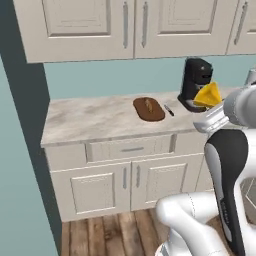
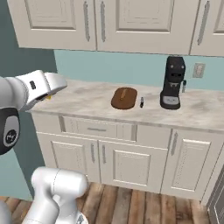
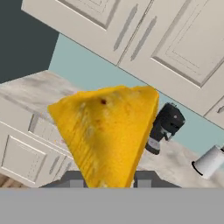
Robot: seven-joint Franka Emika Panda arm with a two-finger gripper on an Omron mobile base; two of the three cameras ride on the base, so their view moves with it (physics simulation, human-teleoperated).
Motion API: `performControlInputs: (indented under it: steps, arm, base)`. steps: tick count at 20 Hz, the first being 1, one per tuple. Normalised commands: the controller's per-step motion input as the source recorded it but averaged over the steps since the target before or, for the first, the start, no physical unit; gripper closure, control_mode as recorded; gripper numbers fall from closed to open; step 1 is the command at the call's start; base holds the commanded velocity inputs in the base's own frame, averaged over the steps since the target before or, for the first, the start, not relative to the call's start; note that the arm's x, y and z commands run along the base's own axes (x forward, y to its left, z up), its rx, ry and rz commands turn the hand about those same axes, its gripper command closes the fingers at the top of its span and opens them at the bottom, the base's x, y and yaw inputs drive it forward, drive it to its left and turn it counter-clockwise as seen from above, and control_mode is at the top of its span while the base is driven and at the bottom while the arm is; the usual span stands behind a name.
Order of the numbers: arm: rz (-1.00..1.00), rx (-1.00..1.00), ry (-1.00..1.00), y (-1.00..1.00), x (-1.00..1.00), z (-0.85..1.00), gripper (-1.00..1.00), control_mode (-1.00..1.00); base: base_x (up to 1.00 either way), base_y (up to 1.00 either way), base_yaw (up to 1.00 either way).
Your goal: Retrieve the sausage and cheese from the fridge and place them on the cutting board on the counter.
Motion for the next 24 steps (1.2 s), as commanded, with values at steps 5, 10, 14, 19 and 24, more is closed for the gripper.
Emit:
performControlInputs:
  steps: [5, 10, 14, 19, 24]
  arm:
    - [0.0, 0.0, 0.0, 0.0, 0.0, 0.0, 1.0, 1.0]
    - [0.0, 0.0, 0.0, 0.0, 0.0, 0.0, 1.0, 1.0]
    - [0.0, 0.0, 0.0, 0.0, 0.0, 0.0, 1.0, 1.0]
    - [0.0, 0.0, 0.0, 0.0, 0.0, 0.0, 1.0, 1.0]
    - [0.0, 0.0, 0.0, 0.0, 0.0, 0.0, 1.0, 1.0]
  base:
    - [0.92, -0.64, 0.22]
    - [0.69, -0.19, 0.1]
    - [0.5, 0.0, 0.01]
    - [0.46, 0.0, 0.0]
    - [0.36, 0.0, 0.0]
